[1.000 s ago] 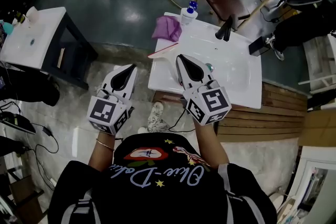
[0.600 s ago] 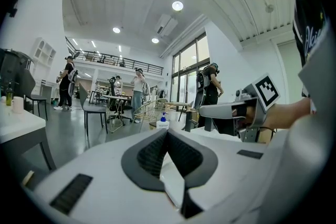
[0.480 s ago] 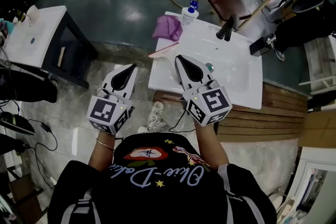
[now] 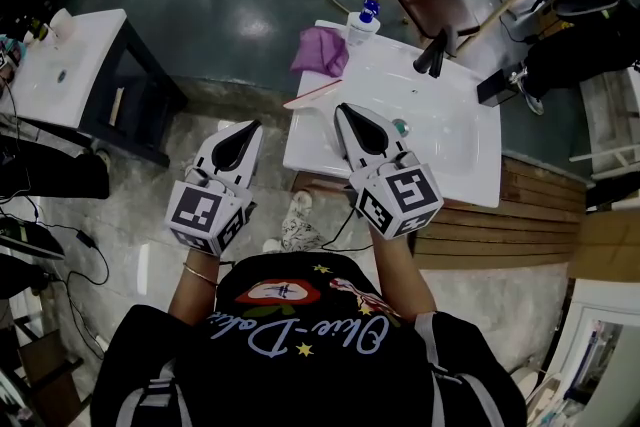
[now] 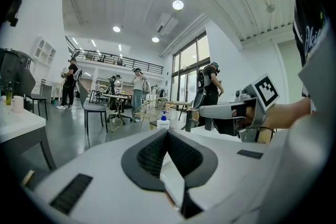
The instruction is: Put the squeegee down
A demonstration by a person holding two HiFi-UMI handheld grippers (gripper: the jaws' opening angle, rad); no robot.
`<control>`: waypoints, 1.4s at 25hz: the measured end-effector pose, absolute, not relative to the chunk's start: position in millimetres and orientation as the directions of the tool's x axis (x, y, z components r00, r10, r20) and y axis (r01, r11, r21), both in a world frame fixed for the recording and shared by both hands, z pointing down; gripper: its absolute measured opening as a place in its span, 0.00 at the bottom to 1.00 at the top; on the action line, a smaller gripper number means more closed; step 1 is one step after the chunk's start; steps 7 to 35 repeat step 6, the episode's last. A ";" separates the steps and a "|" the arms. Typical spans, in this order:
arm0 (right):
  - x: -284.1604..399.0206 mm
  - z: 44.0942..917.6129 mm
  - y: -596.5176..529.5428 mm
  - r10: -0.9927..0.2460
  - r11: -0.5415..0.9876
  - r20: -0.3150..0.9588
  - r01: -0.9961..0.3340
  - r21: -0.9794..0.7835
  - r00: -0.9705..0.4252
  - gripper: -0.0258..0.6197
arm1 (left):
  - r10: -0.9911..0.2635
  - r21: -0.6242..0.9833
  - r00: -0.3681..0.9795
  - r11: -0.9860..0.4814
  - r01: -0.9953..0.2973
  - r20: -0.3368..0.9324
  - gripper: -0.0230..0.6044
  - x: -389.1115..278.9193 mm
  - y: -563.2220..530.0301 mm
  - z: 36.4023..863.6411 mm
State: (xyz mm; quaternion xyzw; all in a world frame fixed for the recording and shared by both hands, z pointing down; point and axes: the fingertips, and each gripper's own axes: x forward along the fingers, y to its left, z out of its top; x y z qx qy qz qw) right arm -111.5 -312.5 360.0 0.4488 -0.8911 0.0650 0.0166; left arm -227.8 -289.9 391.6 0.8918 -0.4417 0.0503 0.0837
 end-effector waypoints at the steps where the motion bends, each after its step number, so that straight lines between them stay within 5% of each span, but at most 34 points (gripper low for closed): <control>1: -111.5 360.4 -312.7 -0.798 0.588 0.089 -0.802 -0.101 -0.596 0.06 | -0.779 0.105 0.605 -0.596 -0.796 0.164 0.03 -227.9 -290.1 391.5; 35: -112.4 362.8 -313.9 -0.797 0.589 0.094 -0.802 -0.104 -0.597 0.06 | -0.778 0.104 0.605 -0.597 -0.796 0.170 0.03 -228.4 -291.3 393.4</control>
